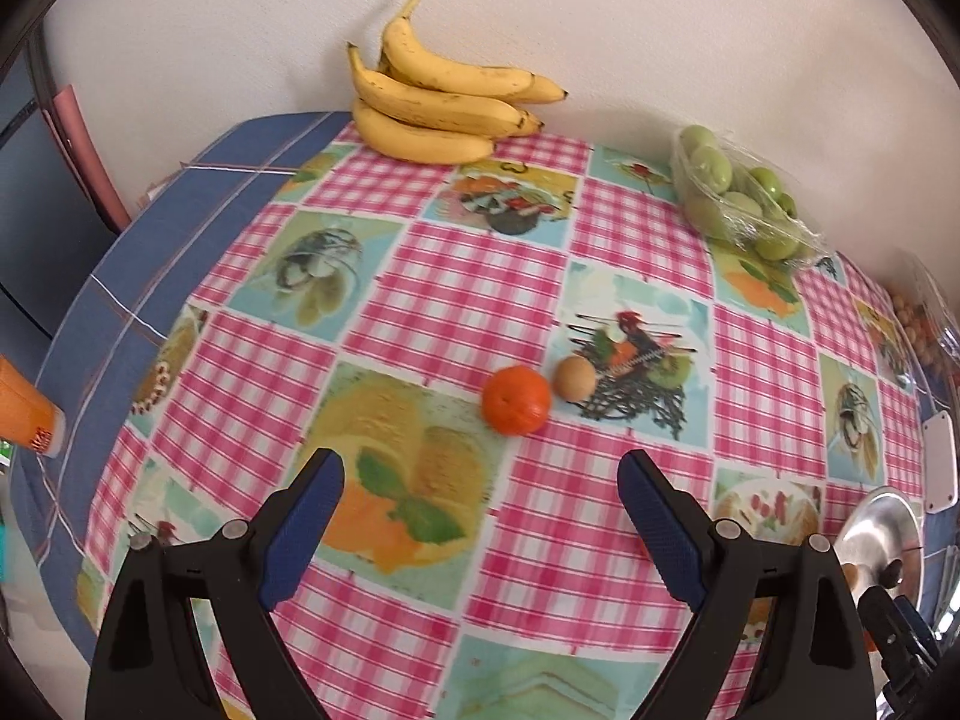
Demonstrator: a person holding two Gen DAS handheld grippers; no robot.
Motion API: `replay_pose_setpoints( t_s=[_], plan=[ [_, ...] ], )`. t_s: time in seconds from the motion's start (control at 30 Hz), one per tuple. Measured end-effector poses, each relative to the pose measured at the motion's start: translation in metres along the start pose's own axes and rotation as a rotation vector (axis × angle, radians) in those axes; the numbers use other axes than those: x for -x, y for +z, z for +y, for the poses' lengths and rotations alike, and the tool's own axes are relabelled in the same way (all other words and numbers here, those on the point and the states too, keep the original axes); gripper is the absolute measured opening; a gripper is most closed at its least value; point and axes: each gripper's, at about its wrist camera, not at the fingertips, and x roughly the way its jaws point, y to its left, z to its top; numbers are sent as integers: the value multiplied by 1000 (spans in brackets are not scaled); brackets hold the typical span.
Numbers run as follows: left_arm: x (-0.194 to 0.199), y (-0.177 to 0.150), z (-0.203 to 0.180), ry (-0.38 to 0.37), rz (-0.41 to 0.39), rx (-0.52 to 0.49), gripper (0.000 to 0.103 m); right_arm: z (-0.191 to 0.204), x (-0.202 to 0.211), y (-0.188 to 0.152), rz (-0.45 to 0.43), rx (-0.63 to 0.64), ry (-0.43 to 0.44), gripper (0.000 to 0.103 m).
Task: Organize fruits
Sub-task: 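Move the left tool to a tangerine while the right tool approaches another dark plum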
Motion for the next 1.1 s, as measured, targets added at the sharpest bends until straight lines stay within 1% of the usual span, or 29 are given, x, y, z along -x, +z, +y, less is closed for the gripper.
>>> replay_pose_setpoints(
  t_s=[0.2,0.33,0.53,0.7,0.77,0.93,1.03,1.1],
  plan=[
    [-2,3,23,15,-7,15,93,42,-3,0,1,89,30,103],
    [-4,6,40,21,-1,50,93,71,-7,-1,8,145,70,103],
    [-7,8,57,5,9,97,93,105,-18,-6,29,205,111,103],
    [-12,8,57,-16,21,108,93,108,-35,-10,86,203,129,103],
    [-14,7,53,-32,32,102,93,107,-41,-11,111,202,153,103],
    [-17,5,44,-93,42,98,93,112,-48,-12,120,258,147,103],
    [-18,4,37,-108,48,73,93,109,-51,-11,134,247,171,103],
    [-18,3,32,-122,55,52,93,107,-53,-10,142,237,164,103]
  ],
)
